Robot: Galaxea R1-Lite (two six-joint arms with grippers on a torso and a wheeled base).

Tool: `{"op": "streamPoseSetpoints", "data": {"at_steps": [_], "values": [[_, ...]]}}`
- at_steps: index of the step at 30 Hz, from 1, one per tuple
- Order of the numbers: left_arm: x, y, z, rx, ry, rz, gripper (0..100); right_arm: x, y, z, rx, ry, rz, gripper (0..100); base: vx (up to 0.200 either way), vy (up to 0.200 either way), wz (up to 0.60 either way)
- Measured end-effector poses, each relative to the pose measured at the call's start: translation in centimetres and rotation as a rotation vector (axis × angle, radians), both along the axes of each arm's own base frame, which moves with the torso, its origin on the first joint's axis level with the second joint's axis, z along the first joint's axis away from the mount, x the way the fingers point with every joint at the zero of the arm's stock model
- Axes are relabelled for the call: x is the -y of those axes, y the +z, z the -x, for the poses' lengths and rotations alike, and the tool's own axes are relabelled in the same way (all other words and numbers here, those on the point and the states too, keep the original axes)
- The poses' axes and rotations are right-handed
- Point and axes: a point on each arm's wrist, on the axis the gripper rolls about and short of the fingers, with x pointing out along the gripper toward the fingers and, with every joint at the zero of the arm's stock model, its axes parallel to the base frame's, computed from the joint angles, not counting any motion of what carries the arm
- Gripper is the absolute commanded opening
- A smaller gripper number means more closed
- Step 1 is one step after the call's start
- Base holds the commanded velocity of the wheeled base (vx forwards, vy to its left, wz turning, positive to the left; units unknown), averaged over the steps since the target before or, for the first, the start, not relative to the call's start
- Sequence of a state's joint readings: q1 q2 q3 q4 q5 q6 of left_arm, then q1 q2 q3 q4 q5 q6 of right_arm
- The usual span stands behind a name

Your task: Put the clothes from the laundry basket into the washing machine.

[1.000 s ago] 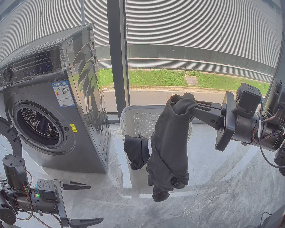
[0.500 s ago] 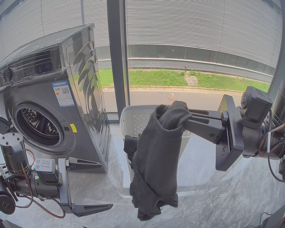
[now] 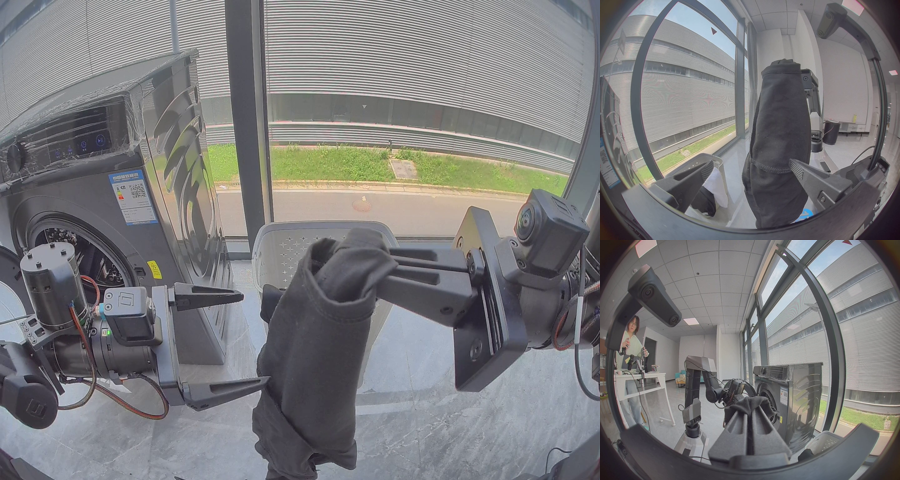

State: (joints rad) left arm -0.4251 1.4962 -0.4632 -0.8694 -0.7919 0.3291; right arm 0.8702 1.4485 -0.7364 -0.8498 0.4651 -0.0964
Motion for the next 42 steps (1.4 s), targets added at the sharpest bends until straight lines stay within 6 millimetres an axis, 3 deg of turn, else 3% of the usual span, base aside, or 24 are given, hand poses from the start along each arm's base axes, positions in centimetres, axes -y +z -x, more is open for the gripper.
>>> {"op": "streamPoseSetpoints", "data": {"at_steps": [18,42], "values": [[4.0,0.2,1.0,-0.041,-0.167,0.016,100,-0.5,-0.1,-0.2,-0.003,0.008,0.005,0,0.000,0.000,0.00],[4.2,0.7,1.1,0.000,-0.172,0.039,100,1.4,-0.9,-3.9,-0.039,-0.216,0.020,0,0.000,0.000,0.00]]}}
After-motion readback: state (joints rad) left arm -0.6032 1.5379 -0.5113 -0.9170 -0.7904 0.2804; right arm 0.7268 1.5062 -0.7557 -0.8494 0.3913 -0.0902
